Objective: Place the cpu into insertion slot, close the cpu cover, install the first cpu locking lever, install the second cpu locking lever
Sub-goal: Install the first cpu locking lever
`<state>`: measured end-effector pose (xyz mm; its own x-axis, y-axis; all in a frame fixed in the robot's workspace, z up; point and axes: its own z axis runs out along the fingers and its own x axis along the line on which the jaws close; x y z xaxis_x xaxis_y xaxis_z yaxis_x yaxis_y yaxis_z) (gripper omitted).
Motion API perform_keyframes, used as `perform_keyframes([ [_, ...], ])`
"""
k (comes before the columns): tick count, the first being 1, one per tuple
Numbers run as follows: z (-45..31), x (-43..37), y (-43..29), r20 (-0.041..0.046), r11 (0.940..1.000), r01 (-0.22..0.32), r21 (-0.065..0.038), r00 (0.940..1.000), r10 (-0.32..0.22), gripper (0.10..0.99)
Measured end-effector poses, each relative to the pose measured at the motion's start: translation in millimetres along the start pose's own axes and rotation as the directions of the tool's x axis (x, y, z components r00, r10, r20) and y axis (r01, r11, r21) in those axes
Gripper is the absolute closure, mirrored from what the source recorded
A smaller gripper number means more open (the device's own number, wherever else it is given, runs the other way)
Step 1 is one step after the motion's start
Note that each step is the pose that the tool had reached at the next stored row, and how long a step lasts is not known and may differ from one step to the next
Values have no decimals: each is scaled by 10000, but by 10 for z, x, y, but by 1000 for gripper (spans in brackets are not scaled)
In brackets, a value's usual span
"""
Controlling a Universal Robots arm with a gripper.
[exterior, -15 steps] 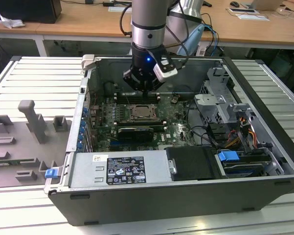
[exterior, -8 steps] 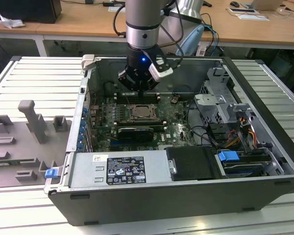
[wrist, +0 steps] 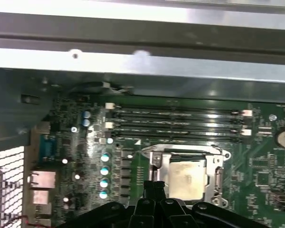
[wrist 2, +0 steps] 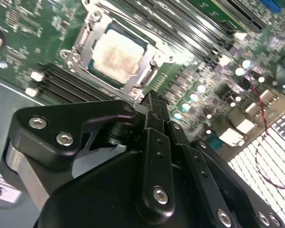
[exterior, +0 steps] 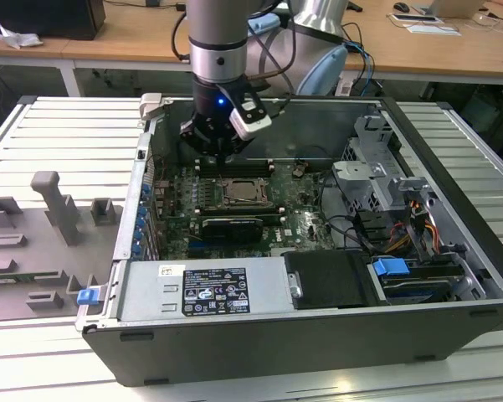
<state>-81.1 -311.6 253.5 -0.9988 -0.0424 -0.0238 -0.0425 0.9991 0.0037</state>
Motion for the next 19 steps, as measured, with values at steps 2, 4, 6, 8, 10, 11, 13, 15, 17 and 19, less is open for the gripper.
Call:
perform_keyframes([
  [2,-1,59,3,1,10000,-2,-4,10000,2,980],
  [4,-3,127,5,1,10000,-1,-19,10000,1,980],
  [6,-7,155,9,2,10000,-3,-39,10000,3,980],
  [8,-17,173,18,2,10000,-3,-43,10000,3,980],
  [10,-37,210,52,2,10000,-1,-44,10000,1,980],
  [11,-39,224,73,1,10000,-3,-43,10000,3,980],
  [13,-39,235,122,2,10000,-3,-44,10000,3,980],
  [15,-39,247,187,2,10000,-2,-44,10000,3,980],
  [17,-39,257,219,2,10000,-3,-45,10000,3,980],
  [19,-39,258,256,1,10000,-1,-44,10000,1,980],
])
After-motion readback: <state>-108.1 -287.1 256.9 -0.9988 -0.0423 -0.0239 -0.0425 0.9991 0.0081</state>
